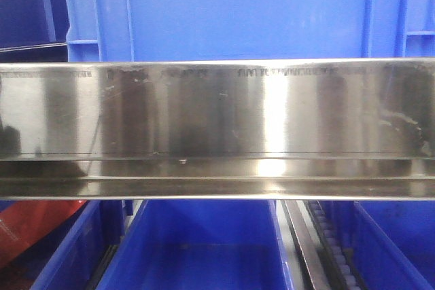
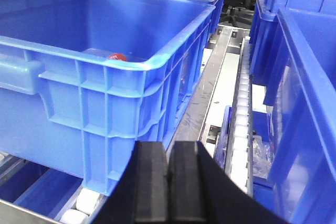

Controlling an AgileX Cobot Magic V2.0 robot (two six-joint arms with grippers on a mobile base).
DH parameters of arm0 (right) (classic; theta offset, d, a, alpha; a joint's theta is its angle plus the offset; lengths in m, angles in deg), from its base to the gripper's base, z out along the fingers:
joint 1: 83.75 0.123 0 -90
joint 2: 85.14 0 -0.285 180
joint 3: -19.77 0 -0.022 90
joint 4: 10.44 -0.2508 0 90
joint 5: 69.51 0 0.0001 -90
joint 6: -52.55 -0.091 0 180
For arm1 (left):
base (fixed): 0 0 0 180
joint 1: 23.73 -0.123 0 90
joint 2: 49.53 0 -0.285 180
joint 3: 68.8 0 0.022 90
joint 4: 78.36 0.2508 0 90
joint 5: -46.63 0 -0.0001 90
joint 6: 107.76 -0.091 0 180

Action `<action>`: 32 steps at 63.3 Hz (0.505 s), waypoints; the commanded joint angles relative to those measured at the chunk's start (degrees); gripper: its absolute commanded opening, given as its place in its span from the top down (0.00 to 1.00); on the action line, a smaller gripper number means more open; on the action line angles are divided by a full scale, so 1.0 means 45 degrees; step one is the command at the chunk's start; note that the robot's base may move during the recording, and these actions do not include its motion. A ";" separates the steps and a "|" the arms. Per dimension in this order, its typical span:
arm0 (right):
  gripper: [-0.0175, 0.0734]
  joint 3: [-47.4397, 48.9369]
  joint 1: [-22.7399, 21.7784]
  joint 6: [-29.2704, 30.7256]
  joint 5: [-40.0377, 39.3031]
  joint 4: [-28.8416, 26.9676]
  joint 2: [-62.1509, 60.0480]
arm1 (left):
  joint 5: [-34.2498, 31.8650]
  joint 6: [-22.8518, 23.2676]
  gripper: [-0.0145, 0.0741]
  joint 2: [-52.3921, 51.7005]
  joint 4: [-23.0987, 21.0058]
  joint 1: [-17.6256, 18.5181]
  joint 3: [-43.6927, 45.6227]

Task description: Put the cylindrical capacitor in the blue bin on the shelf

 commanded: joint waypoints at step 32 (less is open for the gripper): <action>0.98 -0.0021 -0.0058 -0.0001 -0.0311 0.0074 -0.0006 | -0.0383 0.0098 0.95 -0.0075 0.0072 -0.0012 -0.0008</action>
